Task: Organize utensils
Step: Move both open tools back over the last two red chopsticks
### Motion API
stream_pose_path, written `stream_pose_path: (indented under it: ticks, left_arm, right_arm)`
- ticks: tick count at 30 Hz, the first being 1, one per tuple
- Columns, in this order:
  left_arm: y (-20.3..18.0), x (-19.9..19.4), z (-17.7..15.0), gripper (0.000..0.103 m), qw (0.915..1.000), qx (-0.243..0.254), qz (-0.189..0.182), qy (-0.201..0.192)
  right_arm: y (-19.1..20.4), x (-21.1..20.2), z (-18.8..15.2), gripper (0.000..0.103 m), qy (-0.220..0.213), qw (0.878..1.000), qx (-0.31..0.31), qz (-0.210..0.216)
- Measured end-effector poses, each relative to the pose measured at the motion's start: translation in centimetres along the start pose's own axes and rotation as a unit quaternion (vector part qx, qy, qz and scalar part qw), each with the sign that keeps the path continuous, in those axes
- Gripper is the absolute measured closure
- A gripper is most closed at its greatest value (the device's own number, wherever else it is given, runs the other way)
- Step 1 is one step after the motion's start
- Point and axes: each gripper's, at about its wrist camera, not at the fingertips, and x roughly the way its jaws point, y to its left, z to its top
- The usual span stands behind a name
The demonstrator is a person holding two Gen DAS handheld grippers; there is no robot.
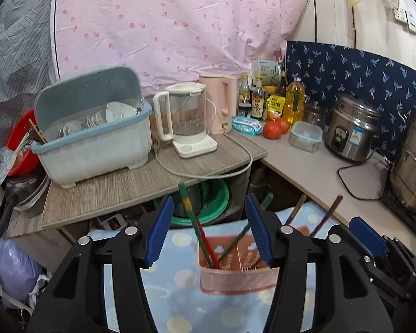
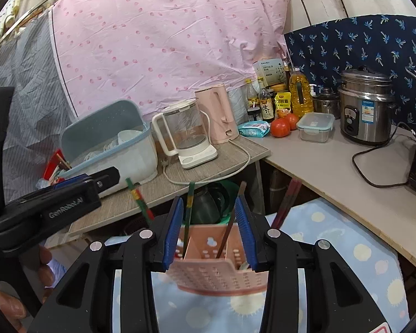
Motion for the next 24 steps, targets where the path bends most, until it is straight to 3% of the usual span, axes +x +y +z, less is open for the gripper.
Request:
stream_pose_path:
  ticks: [10,24]
  left_arm:
    - [-0.7,-3.2,-5.0,0.048,0.9987,-0.003,-0.015,0.049]
    - [-1.8,-6.2,-12.8,0.048,0.9903,-0.019,-0.049,0.128]
  right_arm:
    - [0.7,-4.4,-4.3,0.064,0.033,0.999,0.002,0.017]
    - [0.4,-9.7,-11.0,0.064,0.077,0.997,-0.008,0.004]
